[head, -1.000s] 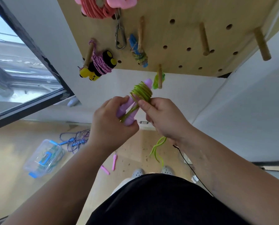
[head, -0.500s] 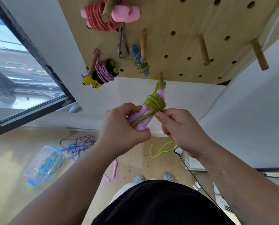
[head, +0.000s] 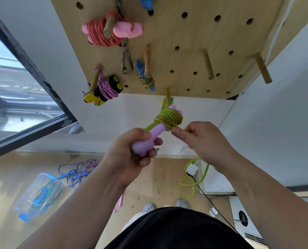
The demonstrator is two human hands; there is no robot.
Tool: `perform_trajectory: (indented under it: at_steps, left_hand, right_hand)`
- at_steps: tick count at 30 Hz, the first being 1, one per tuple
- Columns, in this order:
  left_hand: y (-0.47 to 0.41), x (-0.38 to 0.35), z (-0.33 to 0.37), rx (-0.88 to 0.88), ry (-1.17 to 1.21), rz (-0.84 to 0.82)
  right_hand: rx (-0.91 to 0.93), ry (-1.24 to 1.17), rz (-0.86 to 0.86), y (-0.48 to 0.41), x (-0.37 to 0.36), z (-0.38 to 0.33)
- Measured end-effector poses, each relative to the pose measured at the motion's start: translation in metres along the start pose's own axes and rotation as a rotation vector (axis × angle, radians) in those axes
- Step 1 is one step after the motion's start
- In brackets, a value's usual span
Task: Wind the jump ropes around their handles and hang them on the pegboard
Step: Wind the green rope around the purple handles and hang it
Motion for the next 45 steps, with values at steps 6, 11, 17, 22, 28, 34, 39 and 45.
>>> perform_trajectory:
  at_steps: [6, 11, 17, 22, 28, 34, 39, 45]
  left_hand:
    - [0.005, -0.031, -0.016, 0.134, 0.161, -0.366]
    - [-0.002, -0.035, -0.025, 0.175, 0.136, -0.399]
    - [-0.011, -0.012, -0.012, -0.142, -0.779, 0.26]
    - [-0.013, -0.044, -0.038, -0.474, -1.546, 0.237]
    - [-0.022, -0.066, -0.037, -0.474, -1.526, 0.37]
    - [-0.03, -0.103, -0.052, -0.407, -1.444, 0.358]
    - [-0.035, -0.131, -0.069, -0.355, -1.35, 0.387]
    - [-0.046, -0.138, -0.098, -0.116, -0.676, 0.311]
  right_hand:
    - [0.305, -0.431, -0.324, 0.015, -0.002, -0.003]
    - [0.294, -0.52, -0.154, 0.02, -0.002, 0.0]
    - [0.085, -0.275, 0.041, 0.02, 0.001, 0.029]
    - [-0.004, -0.4, 0.095, 0.021, 0.002, 0.046]
    - [0.061, -0.45, 0.057, 0.035, 0.023, 0.055]
    - [0.077, -0.506, -0.083, 0.057, 0.063, 0.073]
    - [0.109, -0.458, -0.111, 0.071, 0.083, 0.092]
    - [0.189, -0.252, -0.053, 0.083, 0.095, 0.105]
Point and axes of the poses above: each hand's wrist, its own y-axis away from the middle knuckle, its own x-axis out of the back of the hand, z = x × y, the point moved 5 cm from there along -y, towards the middle knuckle, and after that the axes turned 13 degrees about -z, right-handed, at the moved point
